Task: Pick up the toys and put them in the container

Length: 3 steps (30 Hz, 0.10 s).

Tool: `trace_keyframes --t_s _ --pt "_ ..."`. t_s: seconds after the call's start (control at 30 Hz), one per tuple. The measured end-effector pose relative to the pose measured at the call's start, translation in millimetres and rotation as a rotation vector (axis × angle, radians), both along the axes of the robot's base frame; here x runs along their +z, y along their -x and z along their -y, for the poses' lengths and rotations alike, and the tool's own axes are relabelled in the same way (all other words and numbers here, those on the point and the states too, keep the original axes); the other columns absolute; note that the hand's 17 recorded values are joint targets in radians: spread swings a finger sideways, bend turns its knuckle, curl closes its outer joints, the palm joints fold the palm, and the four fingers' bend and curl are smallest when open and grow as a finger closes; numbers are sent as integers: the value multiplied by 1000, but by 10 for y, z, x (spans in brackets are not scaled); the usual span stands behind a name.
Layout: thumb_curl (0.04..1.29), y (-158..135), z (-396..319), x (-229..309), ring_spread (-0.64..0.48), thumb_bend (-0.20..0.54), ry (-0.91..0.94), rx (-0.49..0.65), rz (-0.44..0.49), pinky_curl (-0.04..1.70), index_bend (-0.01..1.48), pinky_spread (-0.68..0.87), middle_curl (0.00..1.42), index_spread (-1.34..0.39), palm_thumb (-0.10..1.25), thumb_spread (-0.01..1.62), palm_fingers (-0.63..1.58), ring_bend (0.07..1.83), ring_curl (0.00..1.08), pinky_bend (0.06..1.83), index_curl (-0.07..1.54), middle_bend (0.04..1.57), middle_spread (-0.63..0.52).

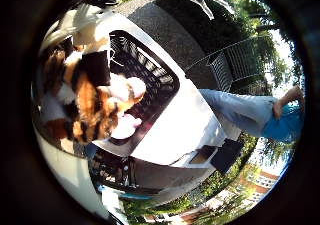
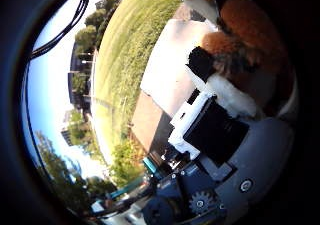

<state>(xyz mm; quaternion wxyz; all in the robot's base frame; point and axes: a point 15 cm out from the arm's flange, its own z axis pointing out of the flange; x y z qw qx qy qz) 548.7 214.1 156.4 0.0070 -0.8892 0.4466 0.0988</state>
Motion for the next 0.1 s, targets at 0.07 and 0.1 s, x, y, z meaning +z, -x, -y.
trace_keyframes --t_s 0.07,0.1 --pt "639 17 71 -160 53 -39 9 -9 -30 870 380 235 711 -954 816 1142 -60 1204 718 1311 1235 832 -77" --pt "627 23 83 -196 94 -33 11 -10 -36 817 346 269 644 -914 815 1139 -169 1070 647 1241 1191 716 -54"
